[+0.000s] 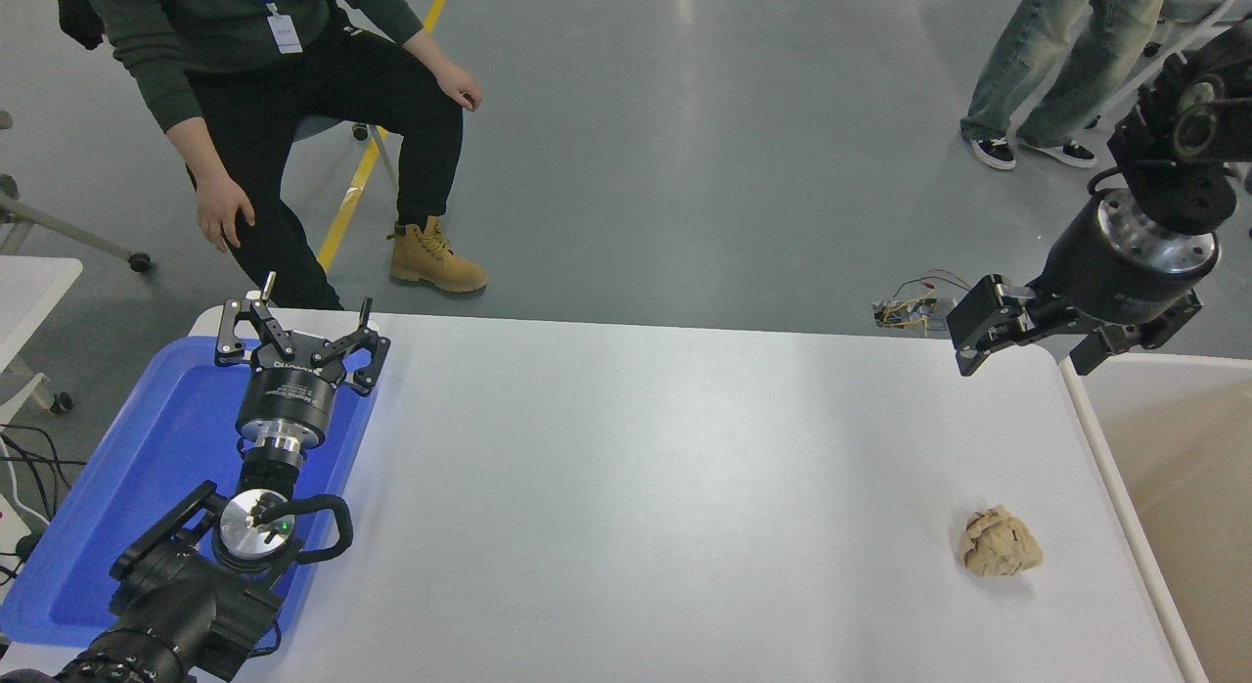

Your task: Pick up paper ball place in dustbin

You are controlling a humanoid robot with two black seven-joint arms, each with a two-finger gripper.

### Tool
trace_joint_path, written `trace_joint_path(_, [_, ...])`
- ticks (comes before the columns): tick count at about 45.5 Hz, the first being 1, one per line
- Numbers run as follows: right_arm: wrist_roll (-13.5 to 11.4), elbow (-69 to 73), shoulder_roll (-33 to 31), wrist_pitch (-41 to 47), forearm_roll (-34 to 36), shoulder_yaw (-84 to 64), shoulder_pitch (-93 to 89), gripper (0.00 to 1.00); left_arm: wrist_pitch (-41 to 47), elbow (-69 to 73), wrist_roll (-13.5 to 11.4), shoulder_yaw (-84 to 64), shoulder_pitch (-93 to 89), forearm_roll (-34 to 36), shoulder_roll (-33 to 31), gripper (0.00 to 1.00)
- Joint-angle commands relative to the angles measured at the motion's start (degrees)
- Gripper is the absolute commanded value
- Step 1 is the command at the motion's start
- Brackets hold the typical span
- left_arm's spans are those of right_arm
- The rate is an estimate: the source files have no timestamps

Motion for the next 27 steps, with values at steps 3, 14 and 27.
trace_joint_path(3, [0.08, 0.02, 0.11, 0.00, 0.04, 0.23, 0.08, 1.00, 0.00, 0.00, 0.00, 0.00, 0.08, 0.00, 0.00, 1.00])
trace_joint_path(14, [-0.01, 0.02, 0.02, 0.00, 0.04, 0.23, 0.25, 1.00, 0.00, 0.00, 0.00, 0.00, -0.01, 0.00, 0.00, 1.00])
trace_joint_path(27, [-0.01, -0.07, 0.46, 0.00, -0.14, 0.23, -0.19, 1.00, 0.00, 0.00, 0.00, 0.00, -0.01, 0.00, 0.00, 1.00])
